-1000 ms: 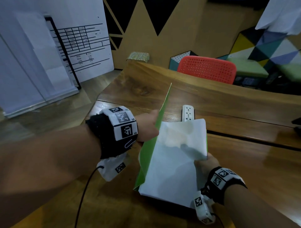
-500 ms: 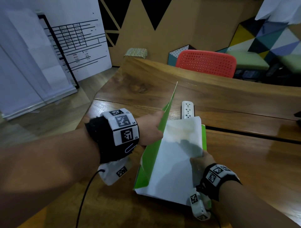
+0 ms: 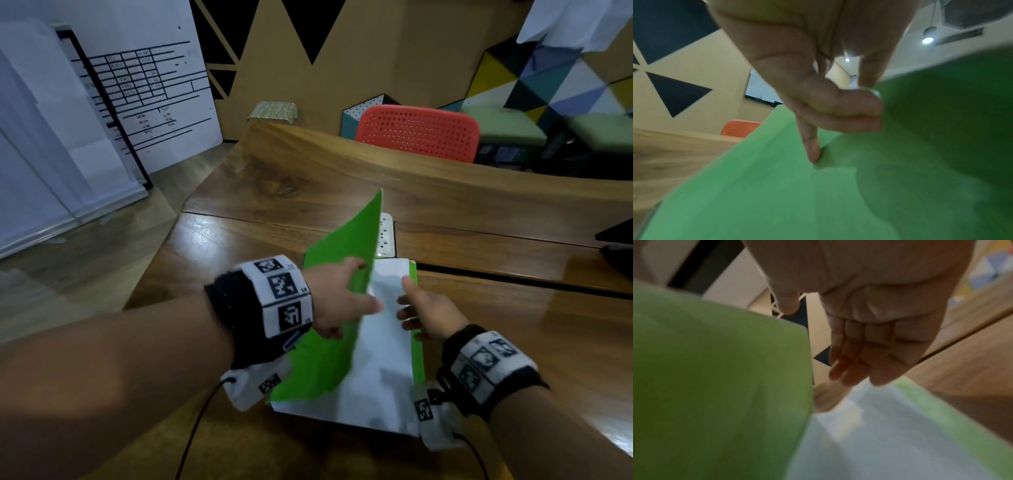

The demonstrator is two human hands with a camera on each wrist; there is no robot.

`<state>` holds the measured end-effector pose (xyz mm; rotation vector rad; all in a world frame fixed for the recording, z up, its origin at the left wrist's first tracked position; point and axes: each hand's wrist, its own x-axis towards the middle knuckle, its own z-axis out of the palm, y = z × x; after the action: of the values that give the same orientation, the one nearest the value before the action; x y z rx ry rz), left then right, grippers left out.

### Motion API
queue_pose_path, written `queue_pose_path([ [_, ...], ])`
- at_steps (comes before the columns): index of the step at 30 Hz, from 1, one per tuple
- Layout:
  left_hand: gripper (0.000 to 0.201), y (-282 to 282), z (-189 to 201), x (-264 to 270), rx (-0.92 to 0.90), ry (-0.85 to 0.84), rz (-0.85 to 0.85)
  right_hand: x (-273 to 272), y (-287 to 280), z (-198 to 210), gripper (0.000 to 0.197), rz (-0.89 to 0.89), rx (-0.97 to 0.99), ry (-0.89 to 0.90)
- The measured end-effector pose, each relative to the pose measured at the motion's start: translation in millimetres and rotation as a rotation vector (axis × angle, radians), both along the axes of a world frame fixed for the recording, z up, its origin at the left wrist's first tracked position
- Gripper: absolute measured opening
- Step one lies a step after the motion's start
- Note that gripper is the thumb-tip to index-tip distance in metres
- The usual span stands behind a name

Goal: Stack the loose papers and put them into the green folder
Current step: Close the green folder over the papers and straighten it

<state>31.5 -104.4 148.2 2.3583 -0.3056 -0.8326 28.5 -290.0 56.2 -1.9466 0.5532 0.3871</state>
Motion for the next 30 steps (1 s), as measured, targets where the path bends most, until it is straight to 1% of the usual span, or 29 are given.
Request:
queue_pose_path([
  [1, 0.071, -6, -7, -6, -0.037, 0.066, -0.026, -5, 0, 12, 0.061, -0.01, 0.131, 0.006],
  [2, 0.07, -12, -15, -11, -0.052, 0.133, -0.059, -9, -2, 18, 0.057, 0.034, 0.17, 0.02],
  [3, 0.067, -16, -24, -16, -0.057, 0.187, -0.089, -14, -5, 20, 0.047, 0.101, 0.15, 0.032],
  [4, 0.064, -20, -35, -18, -0.055, 0.216, -0.111, -18, -10, 17, 0.03, 0.139, 0.112, 0.028],
  [5, 0.06, -21, -45, -19, -0.045, 0.209, -0.124, -22, -16, 11, 0.016, 0.154, 0.068, 0.027],
  [6, 0.055, -20, -55, -17, -0.026, 0.163, -0.129, -25, -23, 3, 0.005, 0.158, 0.025, 0.033],
  [8, 0.044, -8, -74, -8, 0.067, 0.005, -0.08, -33, -35, -18, 0.011, 0.159, -0.071, 0.094],
  [9, 0.043, 1, -84, -2, 0.118, -0.061, -0.015, -38, -40, -28, 0.011, 0.145, -0.108, 0.131],
  [10, 0.045, 12, -93, 3, 0.168, -0.104, 0.054, -42, -43, -38, 0.011, 0.135, -0.143, 0.153],
  [11, 0.054, 22, -102, 7, 0.217, -0.127, 0.105, -45, -44, -47, 0.01, 0.126, -0.175, 0.159],
  [12, 0.07, 31, -109, 9, 0.273, -0.117, 0.123, -47, -44, -54, 0.01, 0.121, -0.216, 0.156],
  [14, 0.11, 44, -121, 5, 0.381, -0.042, 0.05, -48, -41, -63, 0.01, 0.153, -0.327, 0.176],
  [15, 0.125, 49, -127, 1, 0.426, -0.005, -0.019, -47, -38, -65, 0.012, 0.17, -0.362, 0.186],
  [16, 0.134, 52, -132, -6, 0.467, 0.028, -0.09, -47, -37, -67, 0.014, 0.176, -0.379, 0.191],
  [18, 0.141, 54, -139, -19, 0.544, 0.055, -0.214, -45, -35, -69, 0.016, 0.181, -0.405, 0.21],
  [20, 0.139, 52, -143, -29, 0.608, 0.035, -0.289, -43, -34, -70, 0.017, 0.175, -0.432, 0.228],
  [22, 0.133, 49, -147, -33, 0.637, -0.011, -0.311, -42, -34, -69, 0.017, 0.161, -0.446, 0.24],
  [25, 0.119, 48, -150, -35, 0.644, -0.052, -0.319, -40, -34, -69, 0.021, 0.15, -0.459, 0.257],
  [30, 0.101, 50, -152, -37, 0.622, -0.057, -0.369, -41, -33, -69, 0.028, 0.168, -0.5, 0.283],
])
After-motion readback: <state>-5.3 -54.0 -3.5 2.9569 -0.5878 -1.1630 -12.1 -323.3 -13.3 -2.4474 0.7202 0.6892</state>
